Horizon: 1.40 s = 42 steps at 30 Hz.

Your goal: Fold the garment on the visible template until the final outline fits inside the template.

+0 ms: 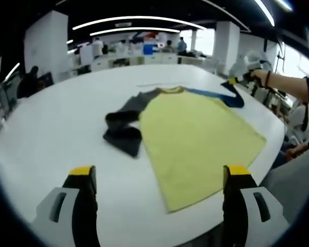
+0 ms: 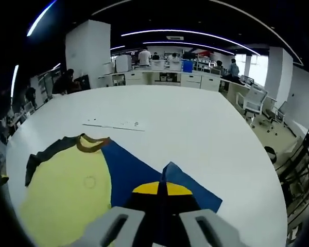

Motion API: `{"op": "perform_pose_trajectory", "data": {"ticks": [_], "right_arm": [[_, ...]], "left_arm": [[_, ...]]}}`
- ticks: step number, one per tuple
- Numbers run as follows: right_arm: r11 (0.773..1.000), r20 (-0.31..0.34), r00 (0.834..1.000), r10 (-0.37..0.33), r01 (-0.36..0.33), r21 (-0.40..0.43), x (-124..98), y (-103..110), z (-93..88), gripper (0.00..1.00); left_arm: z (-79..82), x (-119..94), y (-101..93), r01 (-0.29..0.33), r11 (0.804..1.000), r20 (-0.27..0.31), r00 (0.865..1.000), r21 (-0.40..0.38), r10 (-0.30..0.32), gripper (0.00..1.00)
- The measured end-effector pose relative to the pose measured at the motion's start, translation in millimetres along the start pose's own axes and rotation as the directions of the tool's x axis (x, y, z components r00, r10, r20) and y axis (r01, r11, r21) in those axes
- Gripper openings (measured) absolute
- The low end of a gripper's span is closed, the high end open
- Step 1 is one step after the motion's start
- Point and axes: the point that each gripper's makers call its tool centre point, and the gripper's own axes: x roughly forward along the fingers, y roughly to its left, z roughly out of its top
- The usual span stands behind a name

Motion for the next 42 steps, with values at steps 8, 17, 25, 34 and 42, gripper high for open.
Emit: {"op": "perform_pose_trajectory", "data": {"ticks": [8,17,25,34,42], "right_arm": [[0.999,0.025,0.999,0.048,-0.047,-0.008,8,34,14.7,0.00],[0.994,0.044,0.994,0.101,-0.099,-0.036,16,74,26.6,0.00],[0.991,0.059,0.990,0.129,-0.127,-0.039,24,101,32.7,0.00],[0.981,0.062,0.981,0.184,-0.179,-0.077,29,136,38.1,0.00],[0.970,0.075,0.971,0.228,-0.220,-0.099,29,164,47.3,0.00]], "left_arm": [[5.5,0,-0.6,0.001,1.000,0.015,1.000,0.012,-0.001,0.99],[3.5,0,-1.0,0.001,1.000,0.014,1.000,0.004,-0.001,0.99],[3.4,-1,0.5,-0.011,1.000,0.017,1.000,0.010,0.011,0.97],[0.6,0,1.1,-0.012,1.000,0.004,1.000,0.015,0.012,0.97],[-1.4,-2,1.3,-0.011,1.000,0.002,1.000,0.007,0.011,0.97]]}}
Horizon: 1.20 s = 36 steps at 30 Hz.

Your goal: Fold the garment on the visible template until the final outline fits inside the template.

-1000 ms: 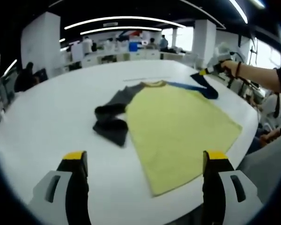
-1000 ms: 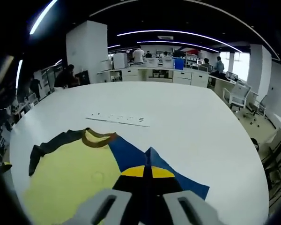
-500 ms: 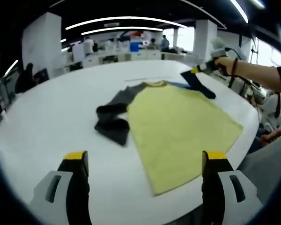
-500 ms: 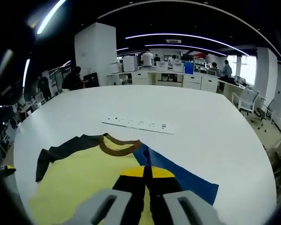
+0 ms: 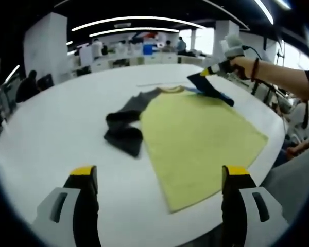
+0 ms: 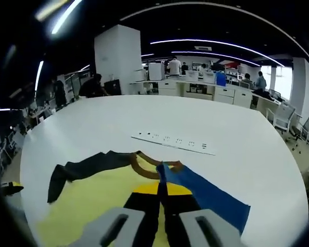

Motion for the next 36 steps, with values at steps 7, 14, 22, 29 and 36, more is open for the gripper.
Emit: {"op": "perform_pose_trajectory", "data": {"ticks": [7,14,22,29,36], "right_arm": [[0.999,0.014,0.999,0.039,-0.038,-0.024,5,22,7.7,0.00],[0.996,0.025,0.997,0.077,-0.076,-0.039,10,42,14.9,0.00],[0.986,0.042,0.988,0.146,-0.142,-0.089,14,70,19.8,0.00],[0.976,0.045,0.980,0.196,-0.190,-0.110,16,91,19.8,0.00],[0.961,0.063,0.966,0.249,-0.239,-0.138,14,112,23.4,0.00]], "left_arm": [[5.2,0,1.9,-0.003,1.000,0.028,1.000,-0.012,0.003,0.97],[2.5,2,2.3,-0.003,1.000,0.021,1.000,-0.016,0.003,0.97],[1.1,1,4.5,-0.010,1.000,0.018,1.000,-0.021,0.010,0.97],[-0.1,2,5.0,-0.010,1.000,0.012,1.000,-0.023,0.011,0.97],[-3.4,2,5.7,-0.012,1.000,0.003,1.000,-0.021,0.012,0.96]]}}
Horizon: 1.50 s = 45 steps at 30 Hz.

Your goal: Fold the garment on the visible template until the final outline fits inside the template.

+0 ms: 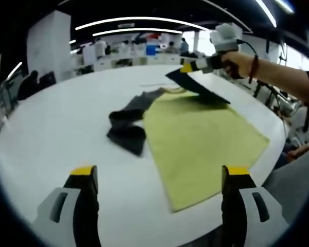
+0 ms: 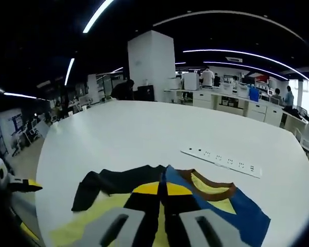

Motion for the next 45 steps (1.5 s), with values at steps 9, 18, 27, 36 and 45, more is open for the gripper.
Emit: {"op": "perform_pose_trajectory", "data": {"ticks": [9,18,27,36,45], "right_arm": [[0.999,0.031,1.000,0.002,0.000,-0.041,0,1,11.7,0.00],[0.988,0.085,0.985,0.151,-0.147,-0.052,4,48,22.5,0.00],[0.952,0.021,0.957,0.289,-0.284,-0.116,7,93,-0.4,0.00],[0.915,0.047,0.922,0.384,-0.373,-0.152,0,122,0.9,0.00],[0.896,-0.009,0.908,0.419,-0.415,-0.154,-1,135,-26.2,0.00]], "left_arm": [[-0.2,-2,1.7,-0.004,1.000,0.002,1.000,-0.004,0.004,0.96],[-2.1,-1,1.3,-0.001,1.000,0.002,1.000,-0.011,0.001,0.96],[-6.9,-2,4.5,-0.011,1.000,-0.008,1.000,-0.017,0.010,0.95],[-7.8,-2,4.5,-0.013,1.000,-0.007,1.000,-0.024,0.013,0.95],[-5.6,-2,5.1,-0.012,1.000,0.003,1.000,-0.024,0.012,0.95]]}}
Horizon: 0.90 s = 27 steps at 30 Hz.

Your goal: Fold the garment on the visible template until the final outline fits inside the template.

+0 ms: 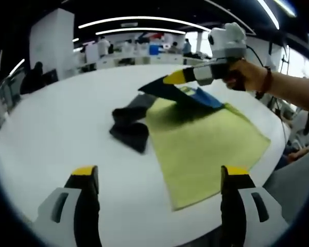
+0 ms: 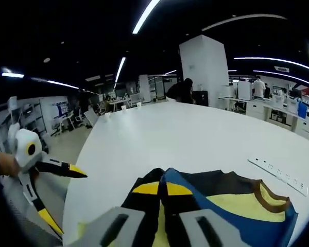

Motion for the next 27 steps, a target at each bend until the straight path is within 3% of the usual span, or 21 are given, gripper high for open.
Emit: {"op": "perform_pose_trajectory", "data": {"ticks": [11,20,23,27], "right_arm": [[0.997,-0.064,0.995,0.075,-0.076,-0.014,1,24,-32.0,0.00],[0.995,-0.119,0.988,0.097,-0.097,0.006,5,30,-56.4,0.00],[0.995,-0.126,0.987,0.102,-0.100,0.024,4,32,-61.1,0.02],[0.996,-0.118,0.989,0.093,-0.090,0.026,-2,31,-61.1,0.17]], "left_arm": [[-1.0,0,0.3,-0.001,1.000,0.001,1.000,-0.001,0.001,0.95],[-1.9,-1,1.3,-0.003,1.000,0.002,1.000,-0.004,0.003,0.95],[-1.9,-1,1.2,-0.003,1.000,0.003,1.000,-0.003,0.003,0.95],[-2.1,-1,0.4,-0.002,1.000,0.002,1.000,-0.003,0.002,0.95]]}}
